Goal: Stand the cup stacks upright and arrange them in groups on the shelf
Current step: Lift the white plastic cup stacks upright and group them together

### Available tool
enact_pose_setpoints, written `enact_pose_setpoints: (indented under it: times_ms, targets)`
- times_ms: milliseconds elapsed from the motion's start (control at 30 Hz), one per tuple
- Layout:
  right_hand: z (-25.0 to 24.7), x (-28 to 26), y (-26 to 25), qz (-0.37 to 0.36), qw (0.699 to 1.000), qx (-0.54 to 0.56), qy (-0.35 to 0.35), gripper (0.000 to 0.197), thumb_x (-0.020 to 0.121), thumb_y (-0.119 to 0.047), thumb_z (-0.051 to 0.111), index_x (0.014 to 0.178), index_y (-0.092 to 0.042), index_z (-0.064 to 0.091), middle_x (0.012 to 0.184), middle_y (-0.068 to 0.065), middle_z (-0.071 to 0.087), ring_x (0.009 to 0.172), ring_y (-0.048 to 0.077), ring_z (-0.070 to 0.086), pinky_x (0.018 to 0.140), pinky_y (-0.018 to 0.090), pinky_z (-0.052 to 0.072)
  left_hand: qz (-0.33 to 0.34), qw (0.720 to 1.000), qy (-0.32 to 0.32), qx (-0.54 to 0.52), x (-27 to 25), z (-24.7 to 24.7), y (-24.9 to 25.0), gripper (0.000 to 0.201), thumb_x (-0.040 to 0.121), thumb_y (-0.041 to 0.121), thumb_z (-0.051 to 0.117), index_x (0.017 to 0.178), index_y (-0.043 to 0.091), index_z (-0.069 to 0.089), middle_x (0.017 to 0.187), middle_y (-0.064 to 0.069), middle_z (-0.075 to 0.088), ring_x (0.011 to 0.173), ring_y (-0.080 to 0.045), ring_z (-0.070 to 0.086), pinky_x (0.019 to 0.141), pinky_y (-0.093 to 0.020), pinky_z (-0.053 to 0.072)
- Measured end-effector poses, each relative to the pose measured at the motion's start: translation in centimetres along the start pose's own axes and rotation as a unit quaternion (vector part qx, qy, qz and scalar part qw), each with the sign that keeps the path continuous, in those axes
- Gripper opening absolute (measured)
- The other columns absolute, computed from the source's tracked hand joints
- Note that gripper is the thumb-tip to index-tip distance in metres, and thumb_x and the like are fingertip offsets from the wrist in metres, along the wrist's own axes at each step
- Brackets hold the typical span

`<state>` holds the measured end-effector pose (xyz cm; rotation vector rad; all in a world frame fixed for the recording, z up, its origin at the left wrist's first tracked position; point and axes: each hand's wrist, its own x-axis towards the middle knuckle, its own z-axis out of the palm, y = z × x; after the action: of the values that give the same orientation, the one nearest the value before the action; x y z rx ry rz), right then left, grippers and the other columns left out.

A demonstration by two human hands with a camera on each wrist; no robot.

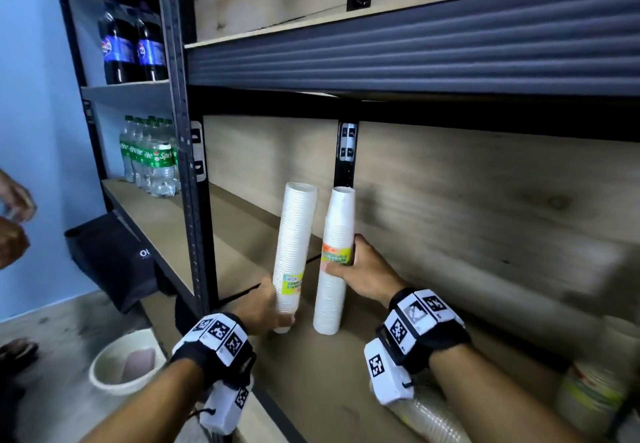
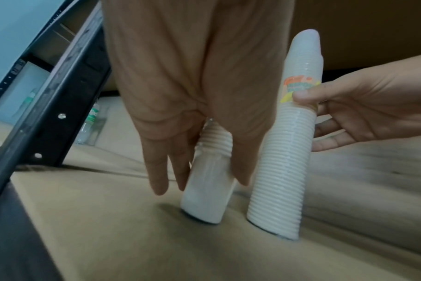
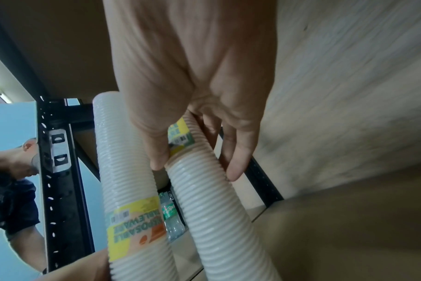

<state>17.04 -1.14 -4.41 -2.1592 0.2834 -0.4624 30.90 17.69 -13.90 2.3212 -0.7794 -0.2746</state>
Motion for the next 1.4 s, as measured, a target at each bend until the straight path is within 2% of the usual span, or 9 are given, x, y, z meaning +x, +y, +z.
enact_pose_setpoints:
  times_ms: [133,233,367,567,733,1000,1200,1300,1400]
  targets:
    - [-1.3,0.0,1.0,0.001,1.0,0.003,0.013,0.055,0.065,-0.037,0.08,0.112,-0.022,0.054,0.107,-0.003,0.069,0.099,0.016,0.066,0.094,0.043,0.053,0.035,0.999,-0.014,0.022,-2.5,-1.5,2.9,0.071,0.072,0.036,0.077,0.126,0.014,0.037,0.112,0.002,0.055,0.101,-0.016,0.055,0.09,-0.028,0.045]
    - [-3.3,-0.3,1.9,0.006,0.999,-0.012,0.037,0.05,0.061,-0.039,0.078,0.104,-0.025,0.056,0.103,-0.003,0.069,0.096,0.016,0.067,0.091,0.045,0.054,0.074,0.997,-0.015,0.0,-3.0,-3.3,3.8,0.075,0.073,0.055,0.071,0.13,0.017,0.041,0.107,0.0,0.062,0.093,-0.018,0.062,0.086,-0.041,0.054]
    - [-6.4,-0.8,3.2,0.036,0.996,-0.038,0.074,0.067,0.053,-0.051,0.076,0.112,-0.027,0.054,0.107,-0.007,0.068,0.096,0.013,0.066,0.089,0.043,0.055,0.086,0.996,0.021,-0.025,-3.5,-6.6,5.9,0.03,0.087,0.037,0.069,0.113,0.034,0.053,0.085,-0.003,0.066,0.067,-0.024,0.062,0.063,-0.035,0.057]
    - [-8.9,-1.9,3.3,0.039,0.995,-0.037,0.085,0.057,0.063,-0.039,0.08,0.111,-0.026,0.054,0.106,-0.006,0.068,0.095,0.014,0.066,0.09,0.044,0.054,0.107,0.987,0.112,0.046,-3.1,-8.9,9.7,0.044,0.08,0.046,0.073,0.114,0.023,0.056,0.091,-0.003,0.067,0.077,-0.02,0.062,0.072,-0.027,0.048]
    - [-8.4,-2.1,3.4,0.042,0.996,-0.039,0.067,0.06,0.055,-0.047,0.079,0.107,-0.03,0.054,0.103,-0.01,0.068,0.095,0.011,0.066,0.089,0.041,0.055,0.151,0.979,0.132,0.012,-2.3,-8.9,13.2,0.057,0.076,0.057,0.072,0.116,0.024,0.048,0.103,0.0,0.067,0.092,-0.02,0.065,0.085,-0.039,0.054]
    - [-7.2,-2.1,3.4,0.039,0.996,-0.059,0.063,0.058,0.062,-0.041,0.081,0.109,-0.025,0.052,0.104,-0.008,0.066,0.094,0.013,0.065,0.088,0.04,0.054,0.18,0.972,0.148,-0.033,-1.1,-7.0,15.7,0.069,0.086,0.036,0.07,0.139,0.016,0.031,0.115,0.002,0.055,0.094,-0.018,0.064,0.081,-0.028,0.048]
    - [-6.6,-2.1,3.5,0.036,0.998,-0.05,0.027,0.059,0.056,-0.046,0.08,0.106,-0.035,0.052,0.105,-0.01,0.066,0.098,0.011,0.065,0.09,0.041,0.054,0.174,0.973,0.074,-0.131,0.6,-5.1,16.9,0.056,0.088,0.03,0.067,0.13,0.023,0.03,0.117,0.003,0.058,0.106,-0.018,0.062,0.094,-0.038,0.052]
    - [-6.3,-2.5,4.0,0.039,0.998,-0.048,-0.004,0.043,0.059,-0.038,0.081,0.093,-0.048,0.056,0.102,-0.011,0.07,0.098,0.012,0.067,0.09,0.046,0.055,0.178,0.971,0.048,-0.152,1.3,-3.4,17.5,0.055,0.088,0.025,0.068,0.126,0.022,0.028,0.107,0.009,0.056,0.103,-0.016,0.061,0.087,-0.031,0.053]
    - [-6.5,-2.6,4.7,0.047,0.998,-0.037,0.006,0.051,0.055,-0.044,0.079,0.1,-0.044,0.056,0.099,-0.011,0.071,0.095,0.012,0.068,0.087,0.049,0.056,0.186,0.975,0.037,-0.116,2.2,-1.8,17.2,0.066,0.082,0.033,0.074,0.13,0.024,0.03,0.113,0.009,0.057,0.101,-0.016,0.063,0.089,-0.038,0.053]
